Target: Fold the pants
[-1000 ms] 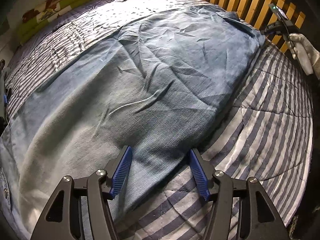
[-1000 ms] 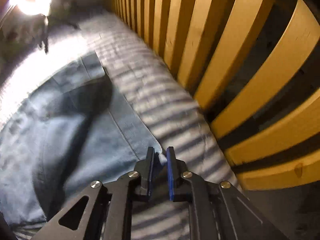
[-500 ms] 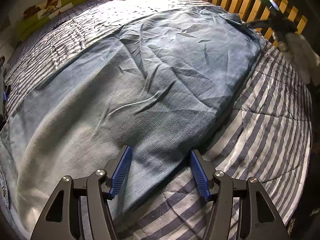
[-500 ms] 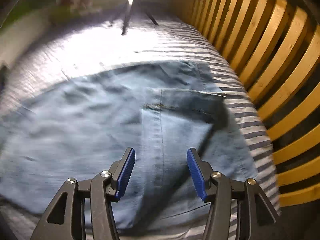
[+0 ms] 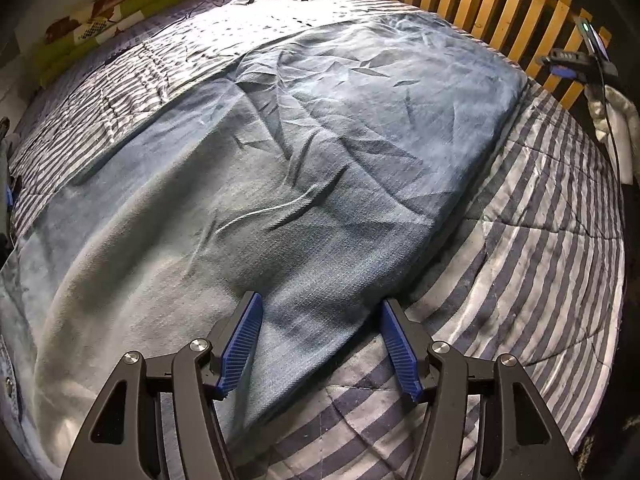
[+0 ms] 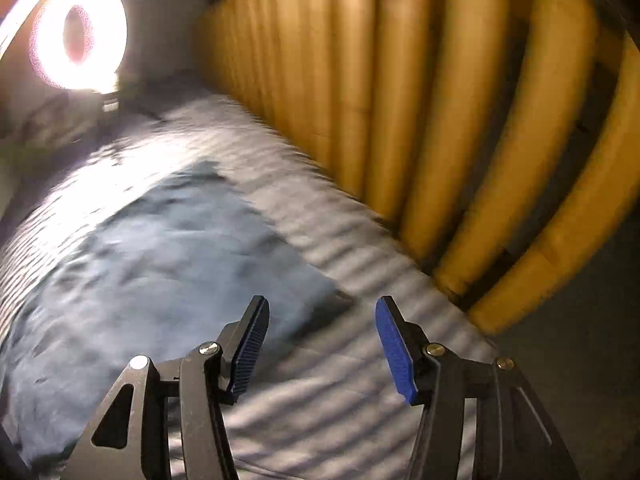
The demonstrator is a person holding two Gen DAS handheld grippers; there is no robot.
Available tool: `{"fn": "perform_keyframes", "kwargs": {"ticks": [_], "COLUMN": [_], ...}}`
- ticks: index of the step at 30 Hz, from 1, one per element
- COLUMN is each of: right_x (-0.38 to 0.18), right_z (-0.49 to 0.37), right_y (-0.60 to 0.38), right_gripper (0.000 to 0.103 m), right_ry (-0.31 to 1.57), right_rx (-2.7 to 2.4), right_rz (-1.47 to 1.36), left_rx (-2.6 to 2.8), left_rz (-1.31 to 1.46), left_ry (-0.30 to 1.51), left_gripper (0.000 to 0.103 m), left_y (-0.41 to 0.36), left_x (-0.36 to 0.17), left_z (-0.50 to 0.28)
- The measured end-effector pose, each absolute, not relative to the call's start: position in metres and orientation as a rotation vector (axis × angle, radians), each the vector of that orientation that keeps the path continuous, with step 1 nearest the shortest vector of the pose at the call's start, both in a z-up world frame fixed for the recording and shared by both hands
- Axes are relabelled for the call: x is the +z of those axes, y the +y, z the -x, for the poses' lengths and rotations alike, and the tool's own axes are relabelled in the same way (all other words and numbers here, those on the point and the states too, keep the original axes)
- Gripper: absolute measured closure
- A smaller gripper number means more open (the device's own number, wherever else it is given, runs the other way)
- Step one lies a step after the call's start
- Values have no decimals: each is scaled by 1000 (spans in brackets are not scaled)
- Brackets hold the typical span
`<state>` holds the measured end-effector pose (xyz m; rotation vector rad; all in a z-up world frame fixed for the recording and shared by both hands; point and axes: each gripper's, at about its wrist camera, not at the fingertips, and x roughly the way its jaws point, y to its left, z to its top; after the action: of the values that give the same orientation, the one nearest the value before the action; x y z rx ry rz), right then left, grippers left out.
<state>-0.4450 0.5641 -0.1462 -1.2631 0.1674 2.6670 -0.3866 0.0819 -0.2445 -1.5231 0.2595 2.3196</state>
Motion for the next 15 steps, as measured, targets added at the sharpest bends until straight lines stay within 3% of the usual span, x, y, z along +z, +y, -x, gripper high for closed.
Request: {"fn": "perform_keyframes", "kwargs": {"ticks": [5,9,12,15], "right_x": [-181,-199,-182,-144], "right_z": [468,453,429,398], "right_y": [510,498,497,492], "right_gripper": [51,51,51,51], "right_ry": [-29,-275,-302,-192], "right_rx": [2688,2621,2607,2714], "right_rz": [1485,1467,1429,1422], "left_rx": [2324,2338,2399,2517], "left_rz": [1557,1549,1505,1461], "left_ry": [209,138,38,-77], "left_gripper": [40,41,42,42], "left_y": [81,76,56,16], "left_x": [-242,-233,-213,-189], "left_z": [382,357,326,294]}}
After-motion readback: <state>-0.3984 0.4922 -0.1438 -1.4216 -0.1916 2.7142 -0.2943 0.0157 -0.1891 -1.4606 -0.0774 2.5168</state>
